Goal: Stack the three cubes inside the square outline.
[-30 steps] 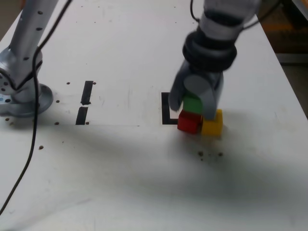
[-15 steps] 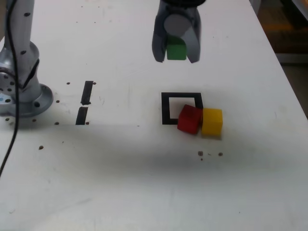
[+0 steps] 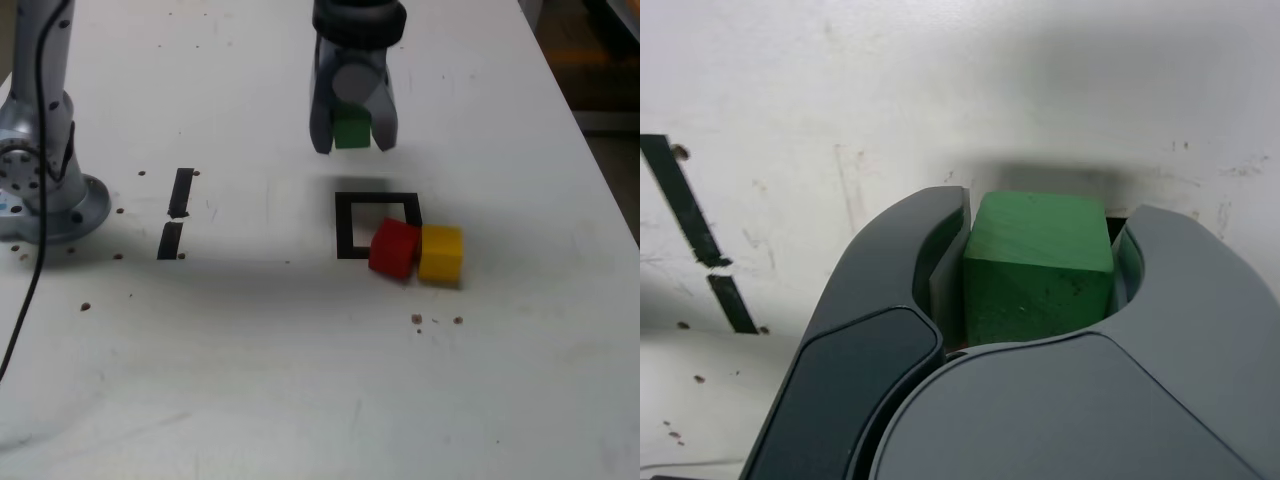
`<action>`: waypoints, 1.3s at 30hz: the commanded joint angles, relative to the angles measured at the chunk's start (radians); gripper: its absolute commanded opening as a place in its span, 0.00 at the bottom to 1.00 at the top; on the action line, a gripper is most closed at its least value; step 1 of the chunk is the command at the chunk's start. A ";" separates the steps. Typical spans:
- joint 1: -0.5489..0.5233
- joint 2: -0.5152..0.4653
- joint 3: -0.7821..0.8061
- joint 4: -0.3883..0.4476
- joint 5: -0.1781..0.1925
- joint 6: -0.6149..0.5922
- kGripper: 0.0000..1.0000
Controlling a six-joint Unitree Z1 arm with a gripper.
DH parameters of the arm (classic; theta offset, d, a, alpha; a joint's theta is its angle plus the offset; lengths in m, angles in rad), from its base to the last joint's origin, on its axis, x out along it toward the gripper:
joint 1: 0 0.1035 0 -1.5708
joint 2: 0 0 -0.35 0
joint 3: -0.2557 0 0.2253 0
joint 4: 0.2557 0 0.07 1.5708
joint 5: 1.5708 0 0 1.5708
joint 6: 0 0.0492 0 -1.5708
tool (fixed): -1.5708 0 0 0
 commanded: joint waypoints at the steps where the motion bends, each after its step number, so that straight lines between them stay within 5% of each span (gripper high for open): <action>1: 0.014 0.006 0.015 -0.024 -0.001 0.010 0.23; 19: 0.133 0.045 0.132 -0.165 0.046 0.089 0.43; 31: 0.143 0.044 0.162 -0.200 0.030 0.107 0.83; 39: 0.135 0.020 0.168 -0.194 0.025 0.107 0.92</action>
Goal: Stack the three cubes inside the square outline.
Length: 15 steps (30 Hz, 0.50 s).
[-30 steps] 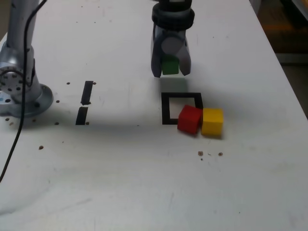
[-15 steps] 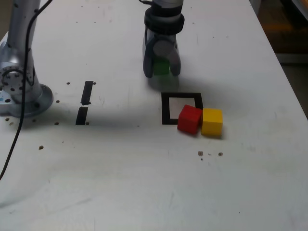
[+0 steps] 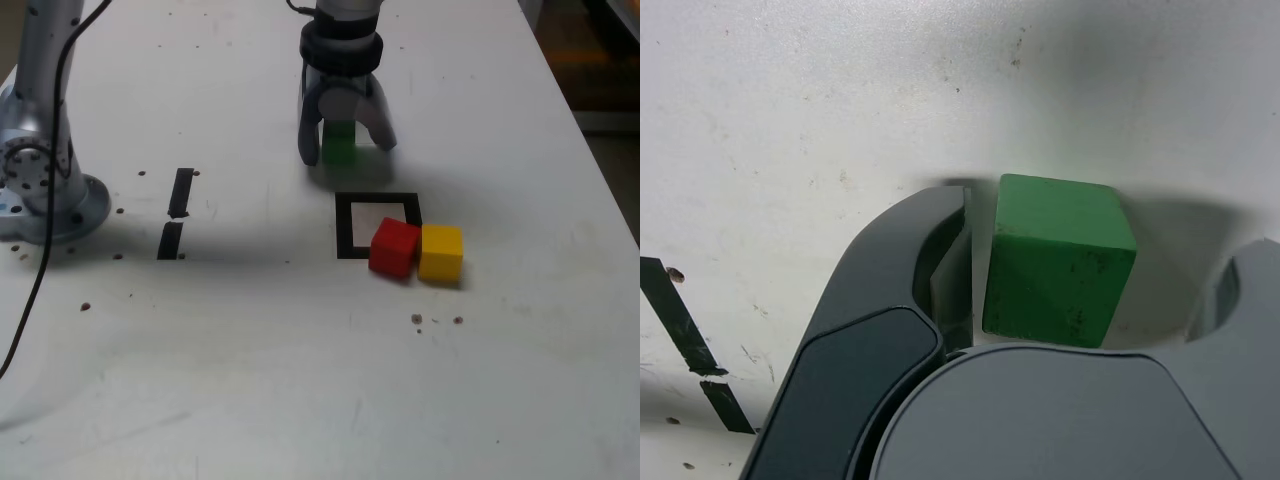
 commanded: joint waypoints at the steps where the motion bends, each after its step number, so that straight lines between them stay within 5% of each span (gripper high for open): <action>1: -0.011 -0.028 -0.003 0.012 0.000 -0.002 0.92; 15: -0.158 -0.151 -0.029 0.053 -0.015 -0.116 0.94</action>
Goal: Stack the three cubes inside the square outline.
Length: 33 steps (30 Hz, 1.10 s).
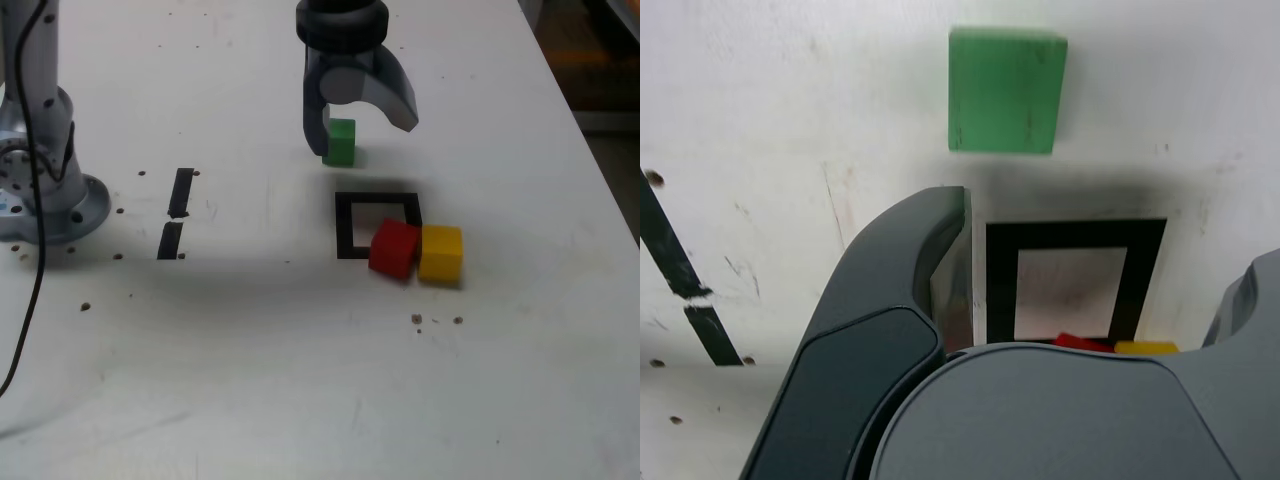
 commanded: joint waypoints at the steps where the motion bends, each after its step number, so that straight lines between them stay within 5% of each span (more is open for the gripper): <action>1: -0.021 -0.007 -0.006 0.002 -0.009 -0.012 0.94; 24: -0.222 0.054 -0.100 0.066 0.011 -0.066 0.94; 33: -0.188 0.115 -0.081 0.064 -0.034 -0.086 0.94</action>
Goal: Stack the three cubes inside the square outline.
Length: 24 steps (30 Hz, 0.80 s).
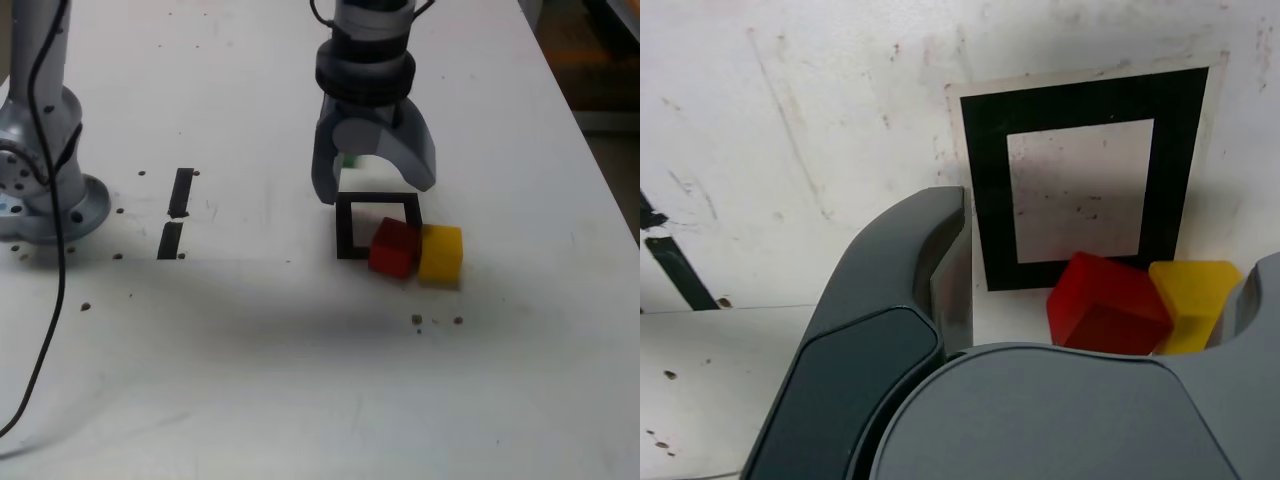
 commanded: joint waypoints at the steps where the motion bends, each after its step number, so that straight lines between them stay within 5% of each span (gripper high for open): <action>1: 0.008 0.019 -0.003 0.004 -0.015 0.000 0.94; 24: 0.051 0.071 0.013 0.064 -0.065 -0.011 0.94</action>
